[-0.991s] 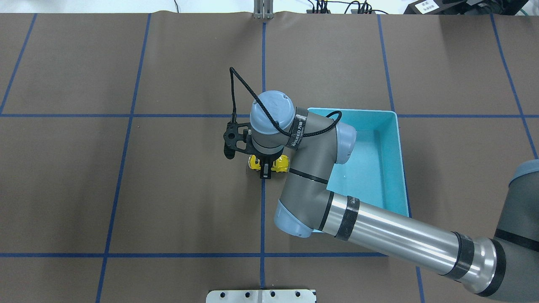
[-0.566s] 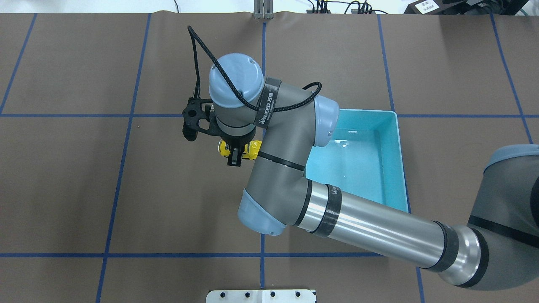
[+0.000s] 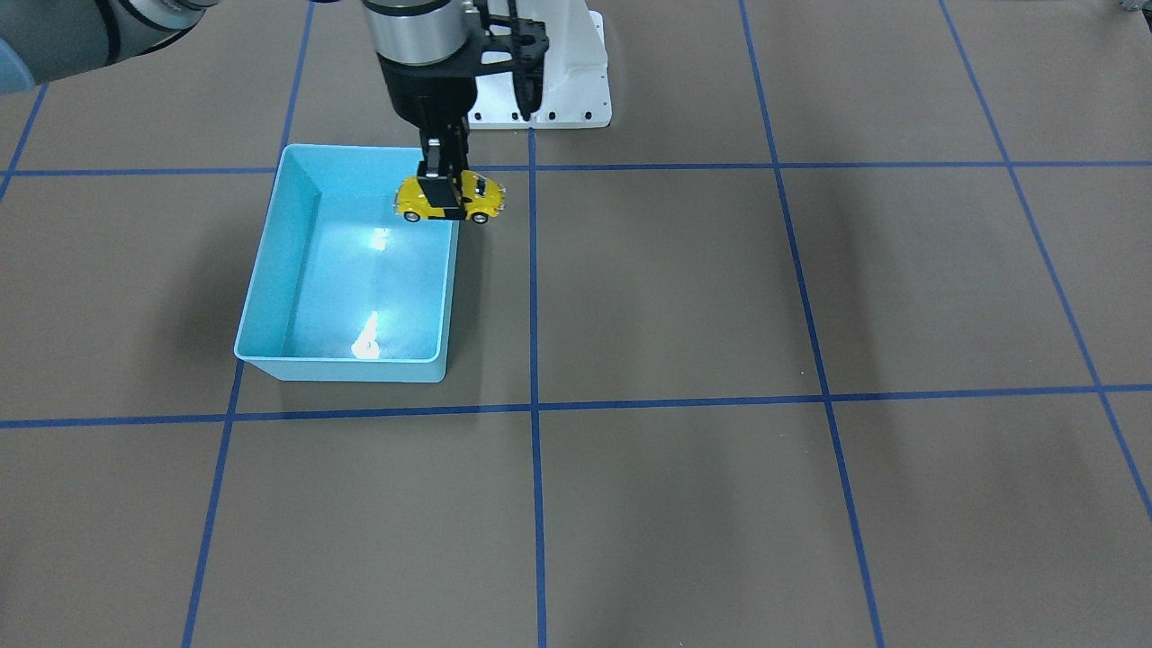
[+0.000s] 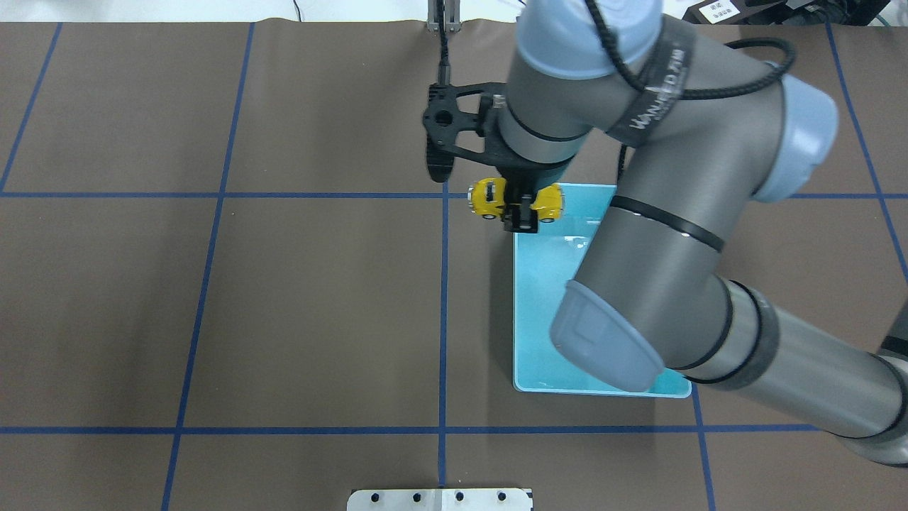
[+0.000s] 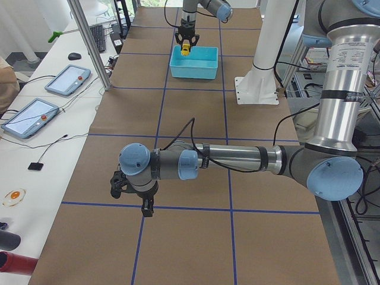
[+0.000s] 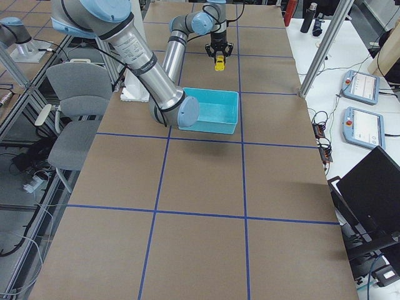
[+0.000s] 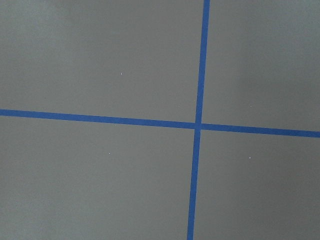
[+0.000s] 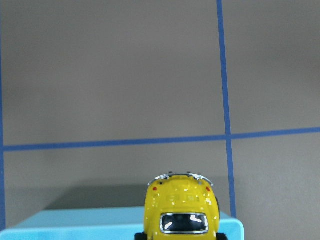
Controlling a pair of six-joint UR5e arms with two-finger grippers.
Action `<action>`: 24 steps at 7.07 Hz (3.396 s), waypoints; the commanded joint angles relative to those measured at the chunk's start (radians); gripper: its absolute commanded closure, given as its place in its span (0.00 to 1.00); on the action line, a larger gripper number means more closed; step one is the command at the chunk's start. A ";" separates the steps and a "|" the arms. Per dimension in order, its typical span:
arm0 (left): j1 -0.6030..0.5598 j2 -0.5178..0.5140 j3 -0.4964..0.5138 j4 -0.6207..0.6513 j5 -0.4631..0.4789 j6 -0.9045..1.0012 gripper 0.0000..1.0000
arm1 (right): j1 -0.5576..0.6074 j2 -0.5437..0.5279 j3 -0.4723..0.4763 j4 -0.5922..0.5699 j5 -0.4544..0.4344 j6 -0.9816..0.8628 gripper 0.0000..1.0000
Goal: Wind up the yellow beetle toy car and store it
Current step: 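Lift the car with the right gripper and carry it into the bin, then open the right gripper to release the car inside the bin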
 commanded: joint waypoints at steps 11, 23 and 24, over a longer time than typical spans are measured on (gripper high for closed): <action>0.000 -0.001 -0.004 0.001 -0.003 -0.001 0.00 | -0.116 -0.346 -0.205 0.463 -0.008 -0.087 1.00; 0.000 0.005 -0.008 0.000 -0.030 -0.001 0.00 | 0.229 -0.386 0.119 0.306 0.157 0.242 0.00; 0.002 0.005 -0.008 0.000 -0.030 -0.001 0.00 | 0.367 -0.424 0.108 0.298 0.215 0.325 0.00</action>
